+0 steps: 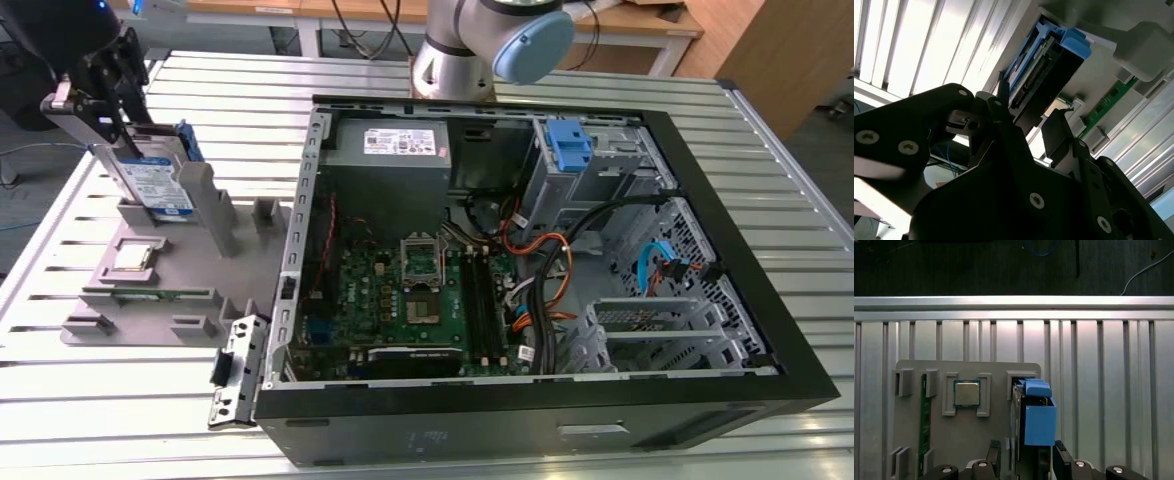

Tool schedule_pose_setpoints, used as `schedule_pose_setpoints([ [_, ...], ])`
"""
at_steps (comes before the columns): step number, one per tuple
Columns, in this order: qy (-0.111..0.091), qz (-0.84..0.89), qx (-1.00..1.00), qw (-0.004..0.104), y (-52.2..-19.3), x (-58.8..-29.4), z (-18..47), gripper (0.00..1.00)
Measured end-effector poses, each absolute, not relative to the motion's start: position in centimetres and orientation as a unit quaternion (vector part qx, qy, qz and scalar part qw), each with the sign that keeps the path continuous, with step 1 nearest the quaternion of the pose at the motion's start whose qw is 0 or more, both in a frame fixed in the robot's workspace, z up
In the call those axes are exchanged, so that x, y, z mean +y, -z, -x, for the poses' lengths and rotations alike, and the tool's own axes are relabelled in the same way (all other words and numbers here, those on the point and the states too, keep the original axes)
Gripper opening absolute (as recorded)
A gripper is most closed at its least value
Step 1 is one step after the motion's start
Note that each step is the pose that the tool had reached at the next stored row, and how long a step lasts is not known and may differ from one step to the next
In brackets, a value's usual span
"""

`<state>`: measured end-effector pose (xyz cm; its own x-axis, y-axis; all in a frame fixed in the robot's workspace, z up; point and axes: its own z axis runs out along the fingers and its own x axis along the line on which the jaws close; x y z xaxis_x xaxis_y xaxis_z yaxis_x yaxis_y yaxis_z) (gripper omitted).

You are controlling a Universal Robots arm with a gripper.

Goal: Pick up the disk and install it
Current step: 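Pick up the disk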

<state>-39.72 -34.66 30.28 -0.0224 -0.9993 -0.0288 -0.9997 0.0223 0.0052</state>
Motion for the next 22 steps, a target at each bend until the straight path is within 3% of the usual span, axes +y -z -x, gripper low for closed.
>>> schedule_pose_setpoints([
  [22,-0.013,0.702,0.712,0.009,-29.79,-34.66,39.33,0.51],
])
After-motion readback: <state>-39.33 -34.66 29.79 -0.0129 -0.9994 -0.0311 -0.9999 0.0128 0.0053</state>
